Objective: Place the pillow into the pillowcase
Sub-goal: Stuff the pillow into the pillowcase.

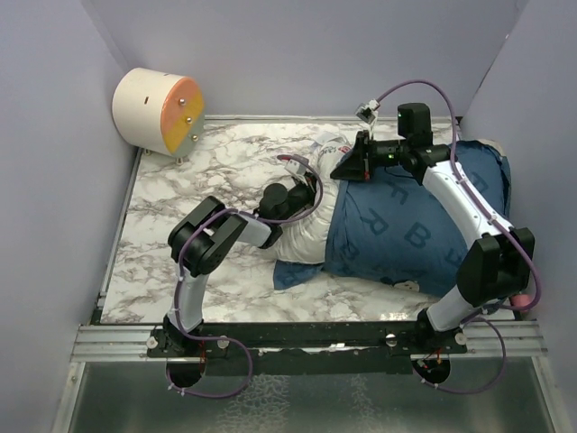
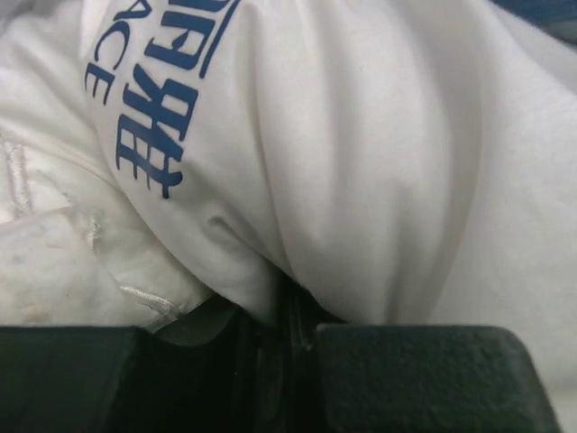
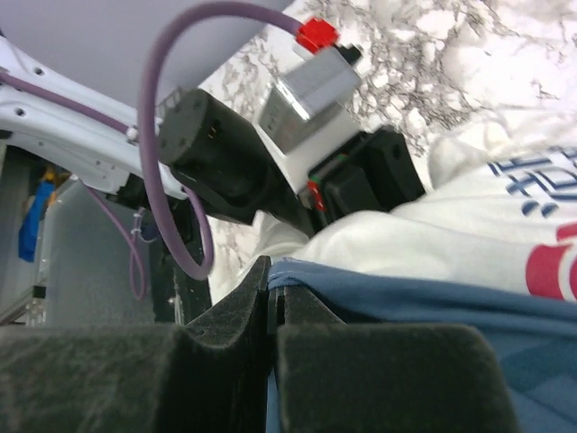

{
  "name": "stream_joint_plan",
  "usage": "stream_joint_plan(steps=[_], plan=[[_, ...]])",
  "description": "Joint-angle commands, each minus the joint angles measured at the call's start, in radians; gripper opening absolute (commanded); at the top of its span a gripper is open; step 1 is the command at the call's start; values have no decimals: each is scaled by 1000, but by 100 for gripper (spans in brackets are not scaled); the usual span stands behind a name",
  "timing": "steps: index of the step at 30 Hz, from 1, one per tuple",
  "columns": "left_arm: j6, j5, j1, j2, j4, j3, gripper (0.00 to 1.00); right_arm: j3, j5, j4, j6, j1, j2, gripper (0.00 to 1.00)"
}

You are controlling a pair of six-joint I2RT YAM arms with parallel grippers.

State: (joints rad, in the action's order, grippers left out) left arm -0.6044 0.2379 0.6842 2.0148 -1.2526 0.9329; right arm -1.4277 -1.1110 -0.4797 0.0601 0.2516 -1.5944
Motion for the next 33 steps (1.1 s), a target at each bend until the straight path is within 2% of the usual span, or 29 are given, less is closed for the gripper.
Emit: stream_joint_plan(steps=[1,4,7,12,14,19,24,29,33], plan=[[32,93,158,81,105,88,12,-85,-198,246,162,69,-8,0],[68,97,198,96,173,99,12,-154,-174,261,192,66,-19,0],[51,75,203,72,120,23,12,-136,-134,249,182,37,-22,1],[36,40,149,-107,110,-104,20,-62,-75,208,114,-34,-39,1],[43,57,123,-202,187,-87,21,-118,-61,179,93,-37,-61,1],[142,111,103,-388,485,70,22,-318,-122,167,152,-25,-124,1],[164,138,87,-452,545,101,22,-432,-177,186,163,18,-98,1],[215,91,61,-494,541,68,22,-310,-250,257,118,29,30,1],[297,70,55,-519,572,27,22,-86,-280,108,-131,30,117,1]])
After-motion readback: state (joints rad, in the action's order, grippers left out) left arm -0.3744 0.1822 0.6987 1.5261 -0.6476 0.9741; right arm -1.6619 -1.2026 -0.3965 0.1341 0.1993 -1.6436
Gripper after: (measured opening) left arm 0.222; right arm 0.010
